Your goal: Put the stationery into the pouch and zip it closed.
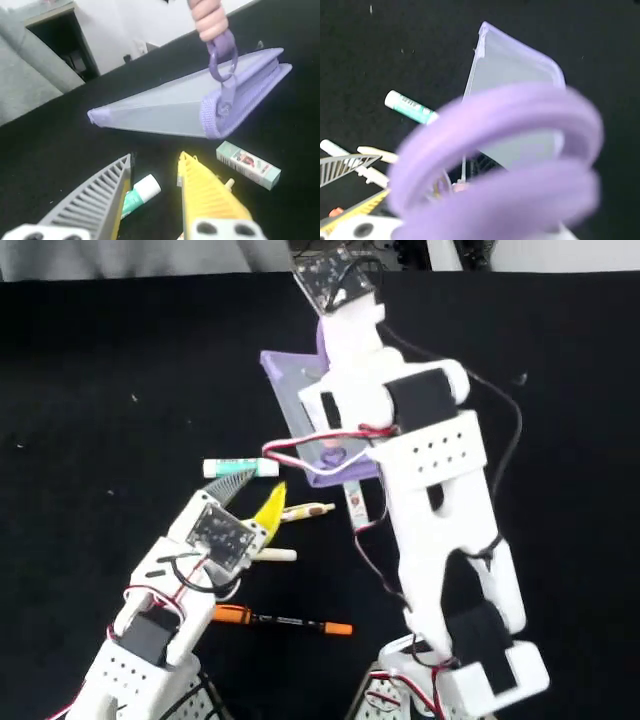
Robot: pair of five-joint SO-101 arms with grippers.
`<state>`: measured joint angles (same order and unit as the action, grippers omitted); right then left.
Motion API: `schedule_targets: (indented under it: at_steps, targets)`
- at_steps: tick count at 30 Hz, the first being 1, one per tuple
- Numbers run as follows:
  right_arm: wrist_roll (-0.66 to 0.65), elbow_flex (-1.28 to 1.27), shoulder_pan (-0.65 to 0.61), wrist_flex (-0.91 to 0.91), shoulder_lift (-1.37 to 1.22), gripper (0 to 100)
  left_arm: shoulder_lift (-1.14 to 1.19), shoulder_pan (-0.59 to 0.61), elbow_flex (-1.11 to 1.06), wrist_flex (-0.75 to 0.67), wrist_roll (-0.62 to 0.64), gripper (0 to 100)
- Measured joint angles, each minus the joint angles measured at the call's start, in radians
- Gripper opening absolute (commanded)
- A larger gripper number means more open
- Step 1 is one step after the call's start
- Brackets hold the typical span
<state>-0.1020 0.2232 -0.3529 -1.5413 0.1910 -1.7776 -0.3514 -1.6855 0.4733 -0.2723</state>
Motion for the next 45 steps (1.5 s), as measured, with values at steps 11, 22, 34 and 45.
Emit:
schedule_targets:
  at_steps: [11,22,34,45]
  targets:
    - [0.003,-0.443,-0.002,0.319,0.328,1.1,-0.014,0.009,0.000,0.094,0.000,16]
    - [0.008,-0.686,-0.003,0.539,0.471,1.1,-0.014,0.009,0.000,0.130,0.000,16]
    - [0.006,-0.723,-0.103,0.572,0.471,1.1,-0.014,-0.032,0.000,0.144,0.025,28]
    - [0.005,-0.723,-0.133,0.522,0.526,1.1,-0.014,0.071,0.000,0.095,0.141,25]
